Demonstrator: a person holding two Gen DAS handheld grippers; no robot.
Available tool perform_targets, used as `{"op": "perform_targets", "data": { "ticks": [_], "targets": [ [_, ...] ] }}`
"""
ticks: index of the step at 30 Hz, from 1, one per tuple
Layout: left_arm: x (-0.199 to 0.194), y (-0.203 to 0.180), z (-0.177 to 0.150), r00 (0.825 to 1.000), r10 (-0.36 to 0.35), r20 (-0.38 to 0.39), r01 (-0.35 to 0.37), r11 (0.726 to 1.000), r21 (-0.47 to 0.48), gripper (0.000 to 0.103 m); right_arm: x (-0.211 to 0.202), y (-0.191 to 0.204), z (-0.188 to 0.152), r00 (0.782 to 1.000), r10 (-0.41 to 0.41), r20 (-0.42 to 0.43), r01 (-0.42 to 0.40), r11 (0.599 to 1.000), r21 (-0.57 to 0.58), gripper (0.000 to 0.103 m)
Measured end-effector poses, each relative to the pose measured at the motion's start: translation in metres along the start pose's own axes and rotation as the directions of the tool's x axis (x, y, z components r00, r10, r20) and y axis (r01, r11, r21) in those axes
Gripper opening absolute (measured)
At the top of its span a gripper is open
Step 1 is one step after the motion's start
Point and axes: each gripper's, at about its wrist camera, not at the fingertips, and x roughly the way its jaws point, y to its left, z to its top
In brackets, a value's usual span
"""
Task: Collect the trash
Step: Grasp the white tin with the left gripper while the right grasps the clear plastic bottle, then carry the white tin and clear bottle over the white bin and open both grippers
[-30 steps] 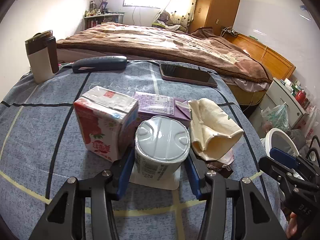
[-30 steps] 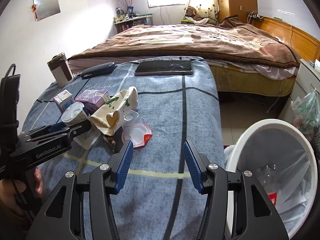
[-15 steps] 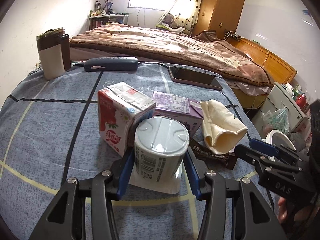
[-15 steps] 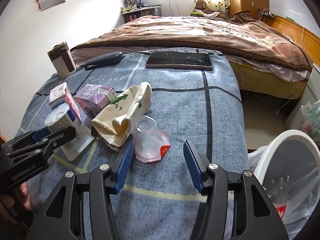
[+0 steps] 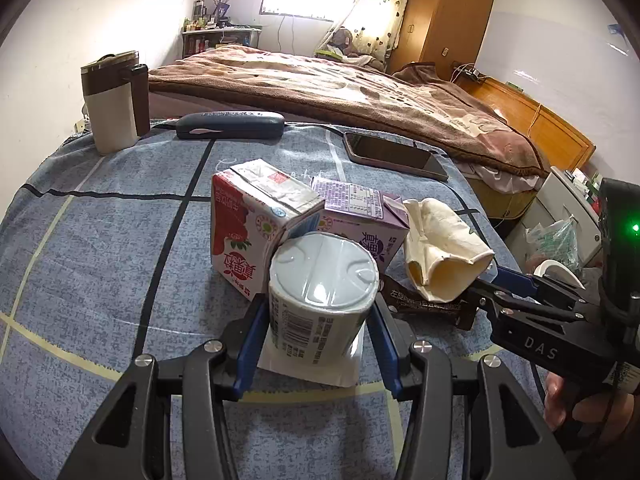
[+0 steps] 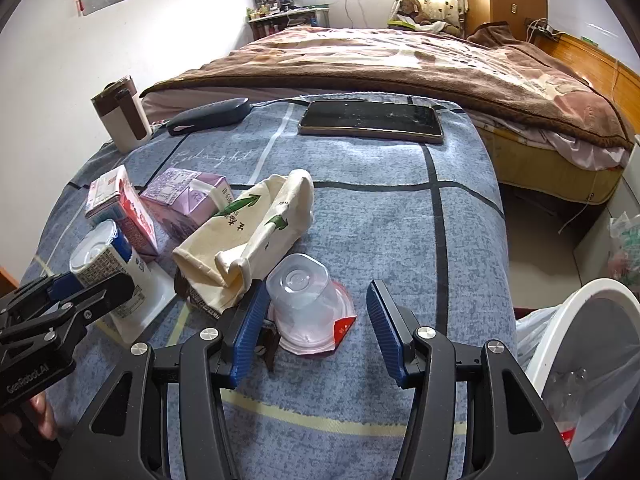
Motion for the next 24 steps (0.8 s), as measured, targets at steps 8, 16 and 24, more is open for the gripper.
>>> {"op": "perform_targets", "data": {
  "ticks": [8,16,24],
  "targets": [
    [-0.003,-0.002,-0.001,1.000,0.006,0.001,-0.006,1.000,0.004,0.052,-0.003,0.001,-0.001,1.000,-0.001,0.010,0.001,1.000,-0.006,0.037],
    [-0.011,-0.007,-0.003,1.000,0.011,0.012,-0.011,1.000,0.013,0.052,-0.016,-0.003,-0.007,0.999,-0.020,0.039,0.020,1.000,0.013,0.037],
    [-0.024,-0.015,-0.007,0.999,0.011,0.032,-0.011,1.000,0.026,0.052,-0.030,-0.006,-0.011,0.997,-0.028,0.068,0.026,0.999,0.031,0.037]
  ]
}}
